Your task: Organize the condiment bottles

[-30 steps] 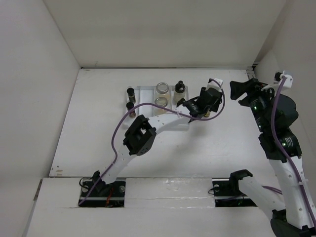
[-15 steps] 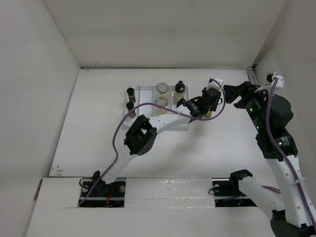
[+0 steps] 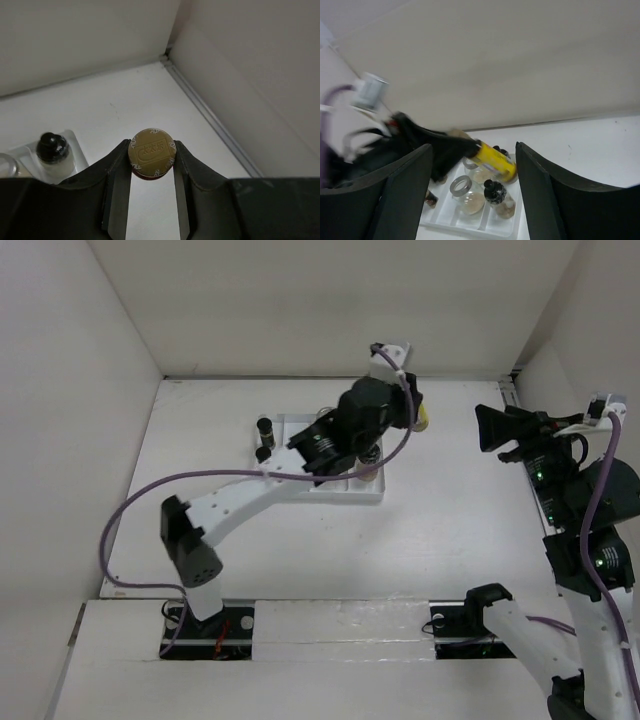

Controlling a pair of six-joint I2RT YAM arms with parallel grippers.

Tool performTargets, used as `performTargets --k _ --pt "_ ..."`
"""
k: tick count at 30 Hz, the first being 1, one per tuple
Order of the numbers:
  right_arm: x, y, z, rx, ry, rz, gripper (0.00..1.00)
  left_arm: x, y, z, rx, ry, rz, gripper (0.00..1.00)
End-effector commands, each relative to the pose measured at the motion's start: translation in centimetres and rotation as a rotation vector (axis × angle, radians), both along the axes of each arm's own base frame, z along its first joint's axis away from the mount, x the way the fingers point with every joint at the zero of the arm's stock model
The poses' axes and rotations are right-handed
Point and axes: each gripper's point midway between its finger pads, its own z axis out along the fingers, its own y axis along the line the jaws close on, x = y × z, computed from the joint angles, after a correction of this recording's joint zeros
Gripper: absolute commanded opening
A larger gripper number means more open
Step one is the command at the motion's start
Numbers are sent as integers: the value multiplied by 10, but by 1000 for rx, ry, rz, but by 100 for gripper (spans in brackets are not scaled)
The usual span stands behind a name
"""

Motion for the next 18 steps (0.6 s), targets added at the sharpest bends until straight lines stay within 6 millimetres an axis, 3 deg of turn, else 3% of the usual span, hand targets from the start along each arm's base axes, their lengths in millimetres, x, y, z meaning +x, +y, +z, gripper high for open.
performTargets --k 1,2,3,5,8,9,10,14,18 --pt "-4 9 12 -17 -35 54 72 -17 63 113 -199 -172 96 17" --pt "1 13 5 -14 -13 69 72 -13 77 102 -178 -162 128 17" --pt "0 16 7 -16 -25 91 72 -11 107 115 -199 -179 189 17" --pt "3 21 -2 -14 -8 113 72 -5 137 108 -200 -173 265 17" --pt "9 26 -10 -21 5 132 72 11 200 83 -182 -147 449 18" --pt "12 26 -13 -21 8 132 72 16 211 60 -151 -119 477 18" --pt "11 28 -13 -23 8 141 72 22 233 61 -179 -123 507 18" --pt "22 37 -33 -36 50 178 72 41 266 28 -144 -93 610 18" --pt "33 45 -54 -44 86 206 72 63 267 -10 -53 -52 680 18"
